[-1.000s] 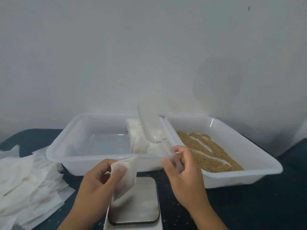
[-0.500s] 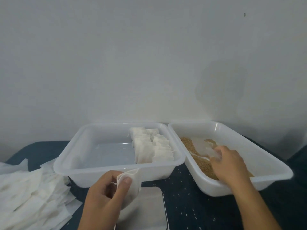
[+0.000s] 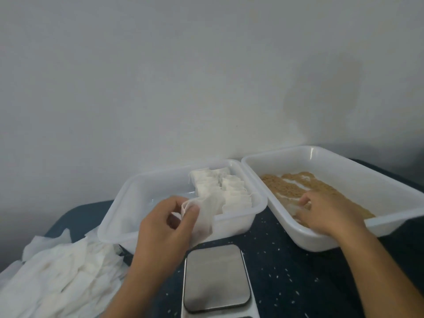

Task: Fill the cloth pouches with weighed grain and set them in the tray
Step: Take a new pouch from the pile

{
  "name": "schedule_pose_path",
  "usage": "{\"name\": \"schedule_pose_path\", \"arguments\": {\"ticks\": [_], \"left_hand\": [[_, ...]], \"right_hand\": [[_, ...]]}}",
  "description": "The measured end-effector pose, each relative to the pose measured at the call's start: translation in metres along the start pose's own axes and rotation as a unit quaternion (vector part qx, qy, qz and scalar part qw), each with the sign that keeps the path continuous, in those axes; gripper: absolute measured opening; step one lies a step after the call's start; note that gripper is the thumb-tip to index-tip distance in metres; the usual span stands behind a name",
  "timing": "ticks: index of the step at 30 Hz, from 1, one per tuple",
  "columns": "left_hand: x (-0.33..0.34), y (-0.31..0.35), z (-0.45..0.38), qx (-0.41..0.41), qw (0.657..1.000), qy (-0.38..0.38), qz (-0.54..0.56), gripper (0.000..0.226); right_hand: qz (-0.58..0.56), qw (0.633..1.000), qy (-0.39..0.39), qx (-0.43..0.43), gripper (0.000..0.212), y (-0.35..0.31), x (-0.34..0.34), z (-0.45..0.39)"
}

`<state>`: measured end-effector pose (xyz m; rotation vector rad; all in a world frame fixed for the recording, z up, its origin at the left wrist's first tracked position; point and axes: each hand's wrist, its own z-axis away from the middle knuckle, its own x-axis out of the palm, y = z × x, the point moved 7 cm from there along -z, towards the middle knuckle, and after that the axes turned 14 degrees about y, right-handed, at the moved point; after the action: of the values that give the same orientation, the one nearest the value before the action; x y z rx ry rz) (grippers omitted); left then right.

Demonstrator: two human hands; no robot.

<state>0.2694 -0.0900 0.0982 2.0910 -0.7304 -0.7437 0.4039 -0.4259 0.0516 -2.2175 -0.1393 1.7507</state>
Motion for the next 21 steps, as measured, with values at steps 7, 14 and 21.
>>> {"name": "schedule_pose_path", "arguments": {"ticks": [7, 14, 21], "left_hand": [[0.038, 0.025, -0.056, 0.046, 0.987, -0.074, -0.136, 0.016], [0.086, -0.001, -0.086, 0.023, 0.958, -0.158, -0.240, 0.022], [0.110, -0.027, -0.108, 0.005, 0.928, -0.210, -0.309, 0.022]], "right_hand": [[-0.014, 0.999, -0.030, -0.007, 0.039, 0.000, 0.004, 0.001], [-0.015, 1.000, -0.022, -0.011, 0.038, -0.001, 0.002, 0.001], [-0.035, 0.998, 0.055, -0.013, 0.048, 0.001, -0.004, 0.003]]}}
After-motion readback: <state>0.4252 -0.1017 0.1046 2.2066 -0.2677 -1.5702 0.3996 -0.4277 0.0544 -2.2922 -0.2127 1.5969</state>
